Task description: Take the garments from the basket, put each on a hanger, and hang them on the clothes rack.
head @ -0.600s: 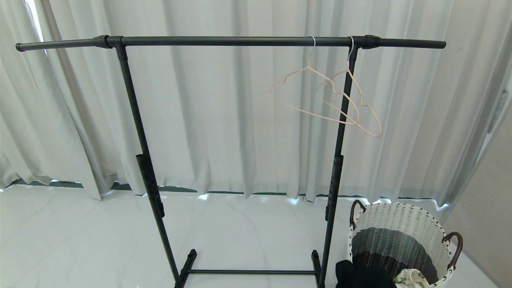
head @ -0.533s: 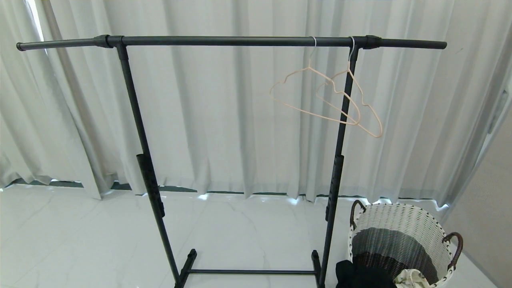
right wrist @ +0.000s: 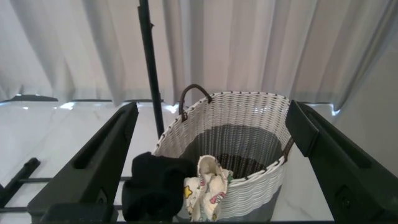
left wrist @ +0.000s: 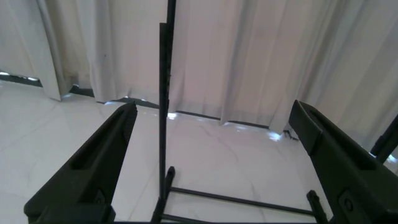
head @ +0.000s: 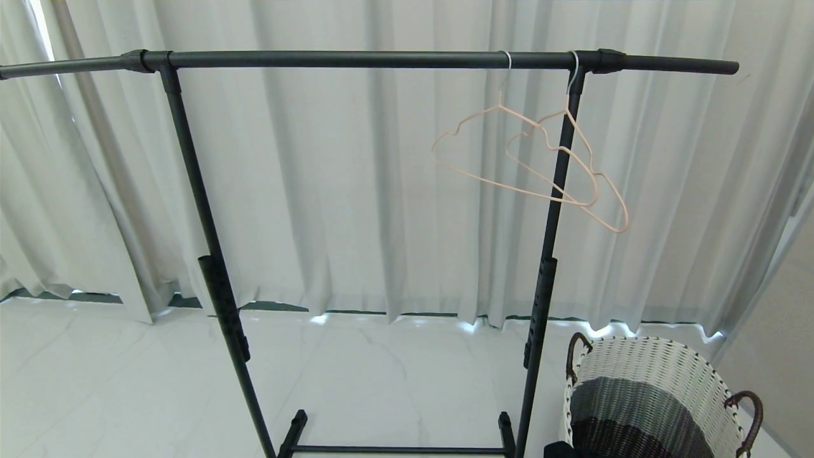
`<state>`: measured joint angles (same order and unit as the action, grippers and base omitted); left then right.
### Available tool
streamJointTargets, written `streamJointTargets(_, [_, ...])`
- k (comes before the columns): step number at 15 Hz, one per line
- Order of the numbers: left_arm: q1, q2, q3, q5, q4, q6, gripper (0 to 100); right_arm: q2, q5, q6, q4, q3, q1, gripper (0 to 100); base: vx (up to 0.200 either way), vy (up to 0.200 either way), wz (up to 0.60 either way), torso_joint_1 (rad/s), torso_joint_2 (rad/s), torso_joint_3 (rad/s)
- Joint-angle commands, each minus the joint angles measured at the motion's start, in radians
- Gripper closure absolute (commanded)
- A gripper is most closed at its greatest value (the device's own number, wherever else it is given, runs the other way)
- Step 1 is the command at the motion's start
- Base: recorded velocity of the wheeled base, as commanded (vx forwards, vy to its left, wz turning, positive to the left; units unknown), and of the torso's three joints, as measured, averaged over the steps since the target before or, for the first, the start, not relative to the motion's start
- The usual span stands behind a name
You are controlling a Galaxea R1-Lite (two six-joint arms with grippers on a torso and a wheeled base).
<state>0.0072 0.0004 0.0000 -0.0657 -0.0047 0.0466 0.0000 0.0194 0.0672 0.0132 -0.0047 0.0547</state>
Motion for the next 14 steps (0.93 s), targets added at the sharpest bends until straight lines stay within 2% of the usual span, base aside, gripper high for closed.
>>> streamJointTargets(1, [0.0, 0.001, 0.0, 0.0, 0.0, 0.001, 0, 0.0, 0.001, -0.003, 0.001, 0.002, 0.001, 0, 0.0, 0.0, 0.0, 0.0, 0.0, 0.0])
streamJointTargets(9, [0.0, 0.001, 0.0, 0.0, 0.0, 0.001, 0, 0.0, 0.004, -0.009, -0.024, -0.003, 0.001, 0, 0.0, 0.0, 0.0, 0.0, 0.0, 0.0])
streamJointTargets(11, [0.0, 0.001, 0.0, 0.0, 0.0, 0.001, 0, 0.018, 0.045, 0.028, 0.004, -0.172, 0.033, 0, 0.0, 0.0, 0.0, 0.0, 0.0, 0.0])
streamJointTargets(12, [0.0, 0.001, 0.0, 0.0, 0.0, 0.001, 0, 0.117, 0.044, 0.009, 0.056, -0.256, 0.057, 0, 0.0, 0.0, 0.0, 0.0, 0.0, 0.0])
streamJointTargets(13, [0.0, 0.001, 0.0, 0.0, 0.0, 0.001, 0, 0.23, 0.044, -0.044, 0.128, -0.331, 0.077, 0, 0.0, 0.0, 0.0, 0.0, 0.0, 0.0])
streamJointTargets(14, [0.0, 0.001, 0.0, 0.0, 0.0, 0.001, 0, 0.38, 0.042, -0.136, 0.22, -0.396, 0.082, 0, 0.0, 0.0, 0.0, 0.0, 0.0, 0.0])
